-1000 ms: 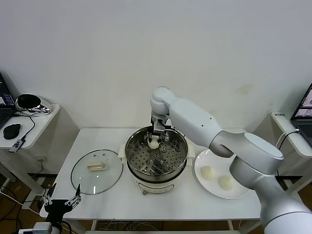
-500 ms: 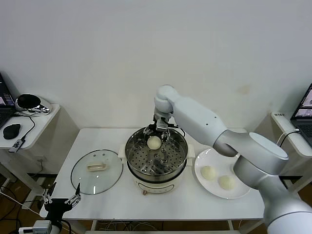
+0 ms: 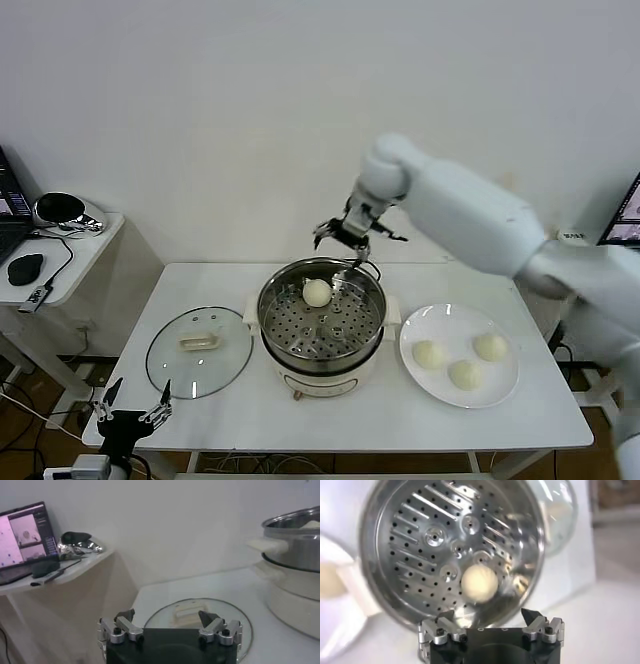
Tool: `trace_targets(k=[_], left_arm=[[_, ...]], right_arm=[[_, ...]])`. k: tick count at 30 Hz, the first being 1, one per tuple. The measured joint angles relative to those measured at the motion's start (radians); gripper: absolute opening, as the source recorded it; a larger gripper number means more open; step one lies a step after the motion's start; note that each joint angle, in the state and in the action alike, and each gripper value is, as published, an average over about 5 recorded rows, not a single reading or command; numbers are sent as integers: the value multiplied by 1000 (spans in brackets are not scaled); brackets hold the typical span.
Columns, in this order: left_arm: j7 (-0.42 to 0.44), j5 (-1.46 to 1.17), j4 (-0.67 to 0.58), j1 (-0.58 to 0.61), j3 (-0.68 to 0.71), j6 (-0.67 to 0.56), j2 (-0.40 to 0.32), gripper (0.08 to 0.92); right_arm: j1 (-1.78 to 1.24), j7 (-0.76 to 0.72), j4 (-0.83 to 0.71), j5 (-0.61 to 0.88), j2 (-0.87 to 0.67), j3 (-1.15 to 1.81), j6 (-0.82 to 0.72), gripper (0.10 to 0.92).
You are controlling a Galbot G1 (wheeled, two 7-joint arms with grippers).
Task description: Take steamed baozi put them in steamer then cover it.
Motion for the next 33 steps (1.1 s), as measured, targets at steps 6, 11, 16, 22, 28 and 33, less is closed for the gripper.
trace_targets(k=[6, 11, 16, 22, 28, 33], left_arm=[[4, -21, -7, 3, 14, 13, 10, 823], [8, -30, -12, 9, 25, 21, 9, 823], [9, -30, -11, 15, 31, 23, 1, 823], [9, -31, -5, 21, 32, 26, -5, 823], [9, -34, 7, 29, 29, 27, 7, 823], [9, -33, 16, 23, 29, 28, 10, 823]], right_arm=[[-35, 1, 109, 81, -184, 21, -246, 823], [-123, -5, 156, 87, -286, 86, -393, 823], [-240, -6, 184, 54, -339, 161, -479, 823], [-376, 0, 204, -1, -358, 239, -532, 823], [-482, 11, 203, -57, -351, 292, -563, 823], [-547, 23, 193, -92, -334, 316, -579, 823]])
